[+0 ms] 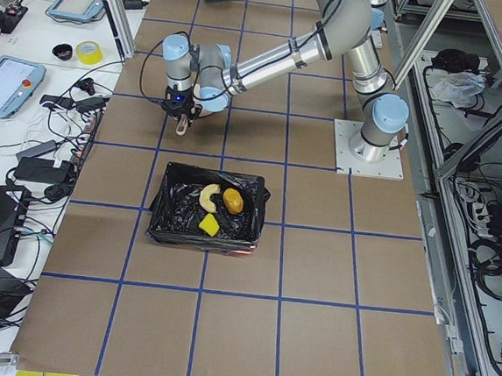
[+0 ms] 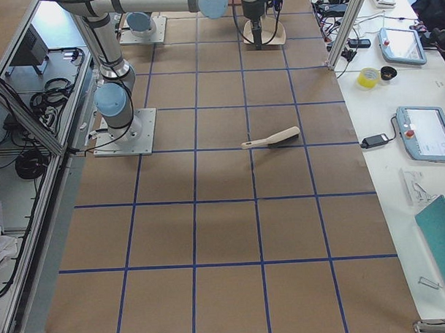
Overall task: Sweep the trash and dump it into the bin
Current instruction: 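Open the left gripper and release the dustpan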
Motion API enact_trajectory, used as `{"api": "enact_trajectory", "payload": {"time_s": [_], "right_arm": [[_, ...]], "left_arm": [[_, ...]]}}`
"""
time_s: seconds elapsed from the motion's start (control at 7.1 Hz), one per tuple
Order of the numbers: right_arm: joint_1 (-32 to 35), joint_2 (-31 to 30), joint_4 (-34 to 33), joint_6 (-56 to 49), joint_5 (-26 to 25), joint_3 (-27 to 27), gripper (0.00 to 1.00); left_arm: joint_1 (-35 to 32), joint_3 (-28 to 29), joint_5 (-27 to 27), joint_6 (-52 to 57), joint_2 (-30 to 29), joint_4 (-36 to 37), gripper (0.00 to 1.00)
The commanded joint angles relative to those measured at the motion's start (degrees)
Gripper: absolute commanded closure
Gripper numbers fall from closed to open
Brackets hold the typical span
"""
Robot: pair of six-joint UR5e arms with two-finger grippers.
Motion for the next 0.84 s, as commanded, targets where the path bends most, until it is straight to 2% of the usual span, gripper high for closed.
{"api": "enact_trajectory", "payload": {"time_s": [0.0, 0.14, 0.28, 0.42, 0.56, 0.7], "right_arm": [[0.0, 0.0, 0.5, 0.1, -0.1, 0.2, 0.0], [0.0, -0.1, 0.7, 0.1, -0.2, 0.2, 0.0], [0.0, -0.2, 0.9, 0.1, -0.2, 0.1, 0.0], [0.0, -0.2, 1.5, 0.1, -0.2, 0.0, 0.0], [0.0, -0.2, 2.3, 0.2, 0.6, -0.1, 0.0], [0.0, -0.1, 2.5, 0.2, 0.7, -0.1, 0.0]], "left_arm": [[0.0, -0.1, -0.1, 0.1, -0.4, 1.7, 1.0], [0.0, -0.1, 0.0, 0.0, -0.4, 1.7, 1.0], [0.0, -0.1, 0.2, -0.1, -0.4, 1.8, 0.9], [0.0, -0.4, 0.2, -0.2, 0.5, 1.7, 0.62], [0.0, -0.4, 0.0, -0.2, 0.9, 1.7, 0.47], [0.0, -0.6, 0.0, -0.2, 1.0, 1.7, 0.41]]}}
